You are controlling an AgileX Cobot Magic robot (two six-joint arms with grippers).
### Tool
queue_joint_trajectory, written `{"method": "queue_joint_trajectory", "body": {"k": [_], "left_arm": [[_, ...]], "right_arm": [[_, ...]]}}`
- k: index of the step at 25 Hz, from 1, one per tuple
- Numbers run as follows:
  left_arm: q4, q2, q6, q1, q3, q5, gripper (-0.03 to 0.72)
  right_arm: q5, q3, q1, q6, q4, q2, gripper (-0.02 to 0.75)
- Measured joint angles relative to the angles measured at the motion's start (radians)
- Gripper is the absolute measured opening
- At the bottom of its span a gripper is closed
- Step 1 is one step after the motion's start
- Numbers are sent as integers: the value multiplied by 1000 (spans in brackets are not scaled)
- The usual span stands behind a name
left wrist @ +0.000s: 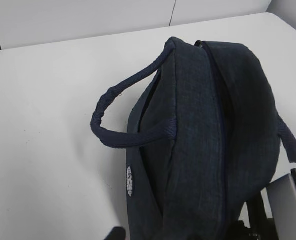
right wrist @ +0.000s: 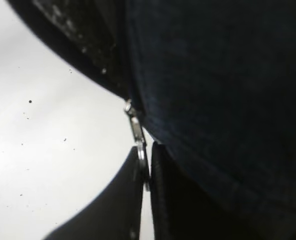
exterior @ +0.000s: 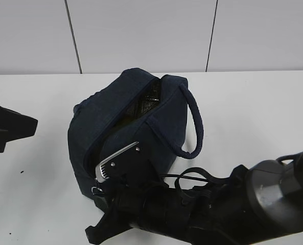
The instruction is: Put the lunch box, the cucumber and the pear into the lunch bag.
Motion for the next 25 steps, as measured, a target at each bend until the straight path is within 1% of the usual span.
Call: {"method": "queue_joint_trajectory", "body": {"k": [1,2,7,10,12,15,17,20,25], "left_arm": [[0,0,0,0,0,0,238],[0,0,0,0,0,0,238],[0,0,0,0,0,0,238],[-1,0,0,0,0,0,238],[-1,0,0,0,0,0,238],[-1,0,0,0,0,0,238],[-2,0,0,0,0,1,238],[-2,0,0,0,0,2,238],[-2,1,0,0,0,9,238]], "right_arm": [[0,0,0,0,-2,0,15],[0,0,0,0,-2,0,6],[2,0,0,0,-4,0,6],[29,0,0,0,-26,-2,6],[76,0,0,0,-52,-26,6],[194,0,0,2,-79,-99,6],[267,0,0,2,-119,-160,6],[324,-2,0,2,-161,-256,6],[478,-63,0,2,-212,-332,6]]}}
